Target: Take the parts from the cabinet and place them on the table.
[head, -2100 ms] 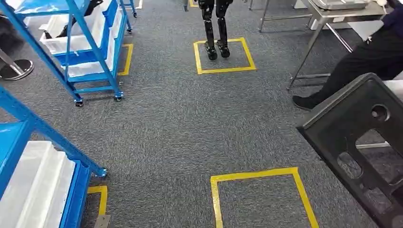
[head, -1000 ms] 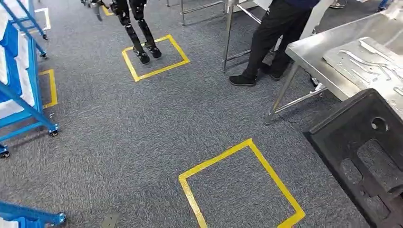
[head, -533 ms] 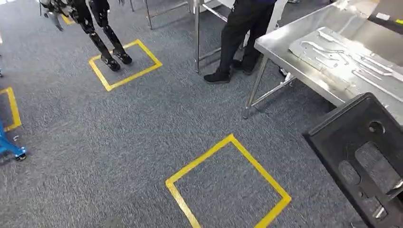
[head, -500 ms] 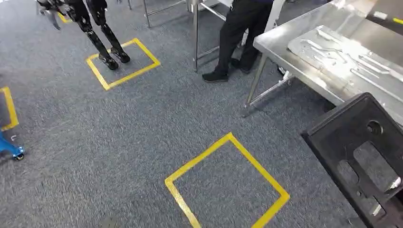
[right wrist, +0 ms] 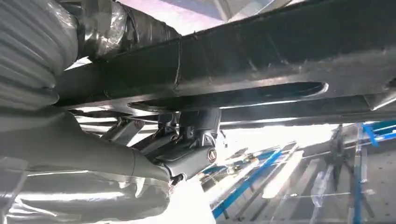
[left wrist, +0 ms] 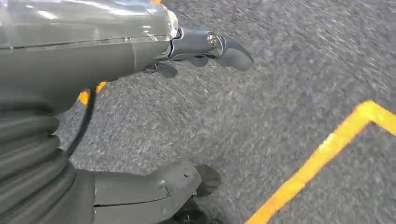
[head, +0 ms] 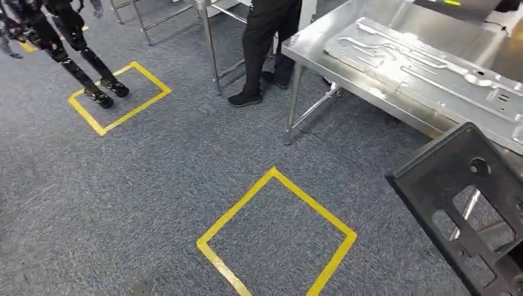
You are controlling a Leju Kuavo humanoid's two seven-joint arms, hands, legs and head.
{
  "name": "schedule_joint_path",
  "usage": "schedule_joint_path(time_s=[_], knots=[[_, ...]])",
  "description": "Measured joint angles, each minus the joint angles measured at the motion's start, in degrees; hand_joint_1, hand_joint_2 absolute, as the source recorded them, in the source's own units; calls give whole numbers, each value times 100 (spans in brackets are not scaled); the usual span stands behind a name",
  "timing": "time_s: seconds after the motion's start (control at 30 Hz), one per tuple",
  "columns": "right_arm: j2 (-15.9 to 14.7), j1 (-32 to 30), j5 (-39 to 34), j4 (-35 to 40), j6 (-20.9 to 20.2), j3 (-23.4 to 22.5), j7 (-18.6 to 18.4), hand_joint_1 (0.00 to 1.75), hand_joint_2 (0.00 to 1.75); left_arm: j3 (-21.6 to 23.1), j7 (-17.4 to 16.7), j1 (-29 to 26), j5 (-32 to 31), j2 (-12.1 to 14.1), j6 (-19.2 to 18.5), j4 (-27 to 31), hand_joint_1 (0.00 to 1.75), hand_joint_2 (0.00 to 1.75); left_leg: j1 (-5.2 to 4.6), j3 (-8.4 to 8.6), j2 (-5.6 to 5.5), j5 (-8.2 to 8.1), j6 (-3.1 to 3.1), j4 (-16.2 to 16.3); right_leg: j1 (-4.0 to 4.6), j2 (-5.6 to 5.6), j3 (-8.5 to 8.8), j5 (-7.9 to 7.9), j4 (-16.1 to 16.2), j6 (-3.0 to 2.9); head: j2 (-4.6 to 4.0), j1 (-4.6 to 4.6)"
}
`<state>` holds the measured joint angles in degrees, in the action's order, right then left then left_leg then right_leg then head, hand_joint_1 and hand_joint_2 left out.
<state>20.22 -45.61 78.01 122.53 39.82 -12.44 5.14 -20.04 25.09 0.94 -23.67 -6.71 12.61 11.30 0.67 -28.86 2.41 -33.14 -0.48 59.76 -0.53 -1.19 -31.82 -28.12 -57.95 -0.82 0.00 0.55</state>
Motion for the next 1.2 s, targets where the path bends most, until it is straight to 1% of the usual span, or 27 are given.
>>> schedule_joint_path(time_s=[0.03,0.07,0.1,0.13,0.17,0.2,0.27,0.3,0.4,0.43,0.47,0.5,0.57,0.63,0.67,0.7,0.77,0.8,0.83,0.87,0.9,0.97,1.0,1.03,1.13,1.17,1.2], knots=[[2,9,0,-2,-7,0,2,175,175,0,-2,-8,0,0,-18,-2,0,175,0,-194,-140,-238,-8,410,-1,55,-13,7,-2,-24,0,-2],[2,18,9,-13,-13,0,13,175,175,0,-4,-28,-7,0,-39,-2,0,175,3,-417,-189,-445,-19,873,1,88,-20,8,-5,-44,0,-2],[2,29,81,-20,-13,0,-7,175,175,0,-4,-45,-15,0,-68,-2,0,175,2,-629,-202,-583,-29,1292,8,149,-23,6,-10,-50,0,-2],[2,34,267,-33,-9,-4,-76,175,175,0,-4,-59,-33,0,-96,-2,0,175,2,-774,-203,-592,-34,1542,10,212,-23,5,-23,-52,0,-2],[2,31,502,-41,-11,-4,-137,175,175,-2,0,-66,-55,2,-131,-2,0,175,2,-775,-203,-426,-30,1468,9,267,-14,-16,-37,-62,0,-2],[0,29,653,-44,-15,-4,-162,175,175,-2,2,-62,-59,4,-151,-2,0,175,3,-665,-203,-174,-23,1159,7,307,-8,-36,-53,-57,0,-2],[0,30,778,-44,-15,-4,-184,175,175,-2,11,-53,-77,17,-170,-2,0,175,3,-227,-236,338,32,157,4,359,25,-87,-86,-16,0,-2],[2,34,800,-46,-15,-4,-197,175,175,-2,11,-51,-85,22,-175,-2,0,175,-8,-113,-304,257,75,-89,27,373,26,-112,-108,21,0,-2],[0,38,848,-53,-20,-4,-175,175,175,-2,15,-41,-112,22,-186,-2,0,175,-26,-124,-280,270,184,-183,40,397,21,-56,-164,154,0,4],[0,41,846,-61,-24,-4,-162,175,175,-4,15,-41,-114,22,-188,-2,0,175,-26,-98,-275,274,221,-187,34,392,34,-49,-161,172,0,4],[0,49,839,-63,-35,-4,-142,175,175,-4,15,-41,-118,17,-197,-2,0,175,7,-22,-258,297,264,-225,28,371,18,-101,-211,180,0,0],[0,53,833,-72,-46,-4,-105,175,175,-9,17,-41,-125,31,-203,-2,0,175,7,9,-250,290,279,-231,27,269,-42,-213,-363,207,0,9],[0,101,802,-81,-68,0,-52,175,175,-13,17,-50,-136,42,-216,-2,0,175,-5,21,-217,269,306,-230,7,182,-465,-632,-1129,266,0,7],[0,109,783,-101,-70,2,-13,175,175,-15,17,-66,-138,46,-232,-2,0,175,-16,44,-186,226,313,-226,-8,167,-919,-873,-1842,253,0,7],[-2,113,778,-109,-72,2,-9,175,175,-15,17,-73,-138,46,-232,-2,0,175,-16,78,-182,197,306,-226,-12,160,-977,-780,-1850,250,0,7],[0,116,759,-122,-72,2,-11,175,175,-15,17,-75,-140,46,-232,-2,0,175,-16,129,-181,157,297,-226,-16,152,-905,-540,-1591,253,0,7],[0,116,758,-129,-72,2,-7,175,175,-15,17,-71,-153,46,-232,-2,0,175,-18,272,-178,58,267,-228,-14,133,-490,114,-597,215,0,9],[-2,134,756,-133,-72,2,-4,175,175,-15,17,-86,-153,46,-232,-4,0,175,-9,286,-169,14,256,-242,6,87,-367,157,-345,165,0,7],[-2,141,754,-151,-76,4,-4,175,175,-15,18,-69,-155,46,-236,-7,0,175,-14,322,-166,-4,218,-239,72,48,-446,-88,-336,145,0,6],[-2,139,754,-149,-76,4,-4,175,175,-18,15,-61,-155,50,-236,-7,0,175,-12,306,-157,-44,166,-244,90,54,-408,-16,-295,91,0,-2],[0,138,743,-151,-76,4,-2,175,175,-20,15,-69,-155,48,-236,-7,0,175,-10,424,-147,-54,129,-228,100,65,-388,23,-266,53,0,-2],[0,141,721,-155,-74,7,11,175,175,-20,-2,-53,-175,48,-247,-7,0,175,-9,451,-147,-38,77,-153,64,104,-215,-2,-193,-25,0,-4],[2,141,721,-157,-74,13,24,175,175,-20,-4,-44,-184,50,-247,-7,0,175,6,363,-183,-39,74,100,45,90,-117,-25,-136,-64,0,2],[2,149,721,-157,-77,17,37,175,175,-20,-11,-40,-199,48,-251,-7,0,175,5,135,-197,-118,55,503,40,94,-49,-53,-103,-108,0,-7],[2,158,713,-170,-90,37,42,175,175,-37,-24,-58,-230,55,-254,-7,0,175,7,-633,-202,-661,5,1513,36,146,66,-169,-96,-133,0,-7],[2,157,704,-173,-92,46,42,175,175,-48,-37,-75,-232,59,-253,-7,0,175,7,-776,-201,-700,4,1575,35,174,127,-216,-96,-126,0,-11],[2,157,704,-175,-94,50,42,175,175,-50,-39,-89,-234,66,-254,-7,0,175,7,-821,-202,-572,-2,1417,33,199,212,-276,-96,-115,0,-9]])
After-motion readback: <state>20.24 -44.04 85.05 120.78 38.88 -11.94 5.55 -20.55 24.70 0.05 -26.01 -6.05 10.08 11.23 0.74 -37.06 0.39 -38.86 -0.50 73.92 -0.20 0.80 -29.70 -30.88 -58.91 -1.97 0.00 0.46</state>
